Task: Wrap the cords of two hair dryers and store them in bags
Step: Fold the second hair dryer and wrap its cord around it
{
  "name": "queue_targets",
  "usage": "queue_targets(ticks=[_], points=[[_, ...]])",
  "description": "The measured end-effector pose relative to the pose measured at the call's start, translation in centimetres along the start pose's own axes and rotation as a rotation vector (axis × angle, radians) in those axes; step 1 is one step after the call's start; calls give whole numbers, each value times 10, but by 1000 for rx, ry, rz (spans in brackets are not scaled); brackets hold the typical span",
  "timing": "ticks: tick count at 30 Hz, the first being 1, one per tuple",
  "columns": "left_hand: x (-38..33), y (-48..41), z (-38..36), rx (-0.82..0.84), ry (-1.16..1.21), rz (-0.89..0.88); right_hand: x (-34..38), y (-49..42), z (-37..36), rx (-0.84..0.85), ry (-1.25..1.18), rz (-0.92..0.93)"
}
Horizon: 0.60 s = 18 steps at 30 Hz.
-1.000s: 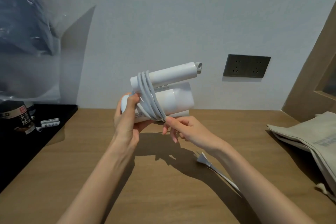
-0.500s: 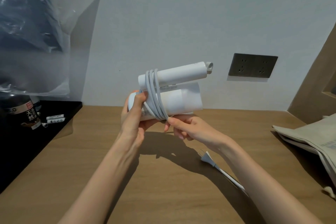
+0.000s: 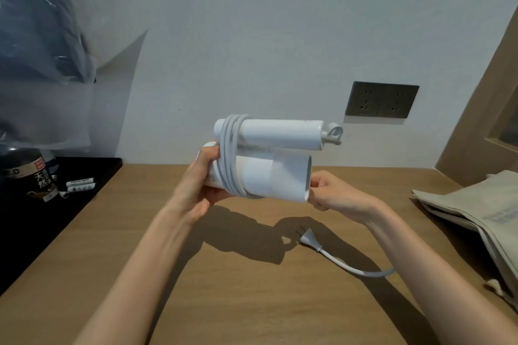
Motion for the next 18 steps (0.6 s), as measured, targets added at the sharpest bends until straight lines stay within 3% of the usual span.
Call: queue_targets(ticks=[4,11,18], points=[[2,2,0,175,-120,-20,-1,10,10,-8,-42,-4],[12,4,-5,319,-279,8,0,10,17,4,29,-1],[4,12,-11,275,-427,-95,8,8,20,-79,142,-67]])
Point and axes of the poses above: each hand's wrist, its own y-axis away from the middle knuckle, its own z-axis out of the back of the hand, x = y × z, the point moved 4 cm from there along -y, towards the middle knuckle, and after that the axes turned 1 degree about -z, right-handed, at the moved point
